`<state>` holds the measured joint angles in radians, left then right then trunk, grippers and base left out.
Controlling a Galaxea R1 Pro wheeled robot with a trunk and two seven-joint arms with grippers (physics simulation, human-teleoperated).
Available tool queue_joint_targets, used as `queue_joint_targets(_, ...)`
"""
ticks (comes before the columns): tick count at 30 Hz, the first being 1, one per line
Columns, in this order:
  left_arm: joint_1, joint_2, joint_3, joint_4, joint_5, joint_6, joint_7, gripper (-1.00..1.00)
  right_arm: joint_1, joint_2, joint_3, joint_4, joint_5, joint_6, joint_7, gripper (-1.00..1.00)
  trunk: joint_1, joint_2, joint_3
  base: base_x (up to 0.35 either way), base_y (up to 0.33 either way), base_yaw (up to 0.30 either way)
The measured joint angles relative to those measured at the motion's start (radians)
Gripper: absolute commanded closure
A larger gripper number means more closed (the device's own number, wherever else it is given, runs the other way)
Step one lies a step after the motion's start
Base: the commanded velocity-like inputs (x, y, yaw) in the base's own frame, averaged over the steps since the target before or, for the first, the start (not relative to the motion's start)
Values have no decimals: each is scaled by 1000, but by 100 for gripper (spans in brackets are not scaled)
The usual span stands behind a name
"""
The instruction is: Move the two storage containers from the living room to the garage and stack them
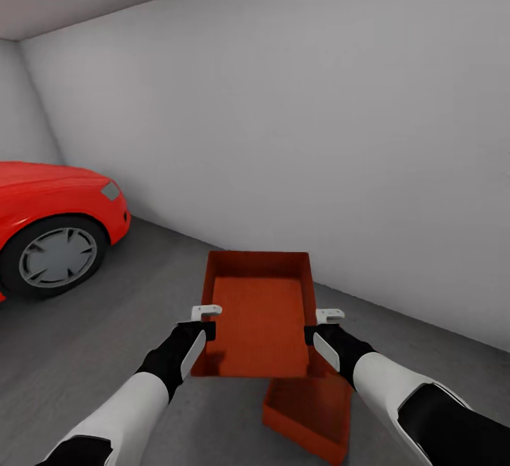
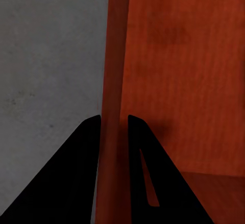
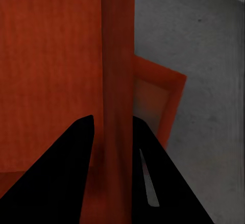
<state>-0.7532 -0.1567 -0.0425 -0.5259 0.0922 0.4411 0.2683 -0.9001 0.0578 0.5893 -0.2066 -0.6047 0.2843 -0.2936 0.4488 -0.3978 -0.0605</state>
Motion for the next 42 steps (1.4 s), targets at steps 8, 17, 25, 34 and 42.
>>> queue_joint_targets(8,0,0,0,0,0,1,0,100,0,0,1,1,-2,0,0,100,0,0,0,322,0,-243)
queue_joint_targets(17,0,0,0,0,0,1,0,100,0,0,2,0,-3,0,0,100,0,0,0,322,0,-243)
queue_joint_targets(25,0,0,0,-1,0,1,0,100,0,0,1,1,-2,0,0,100,1,0,0,143,0,-93)
queue_joint_targets(34,0,0,0,0,-1,0,0,100,0,0,3,0,-4,-1,-1,100,1,0,1,3,0,-154)
queue_joint_targets(42,0,0,0,0,-1,0,0,100,0,0,2,0,-3,-1,-1,100,1,0,4,0,0,-234)
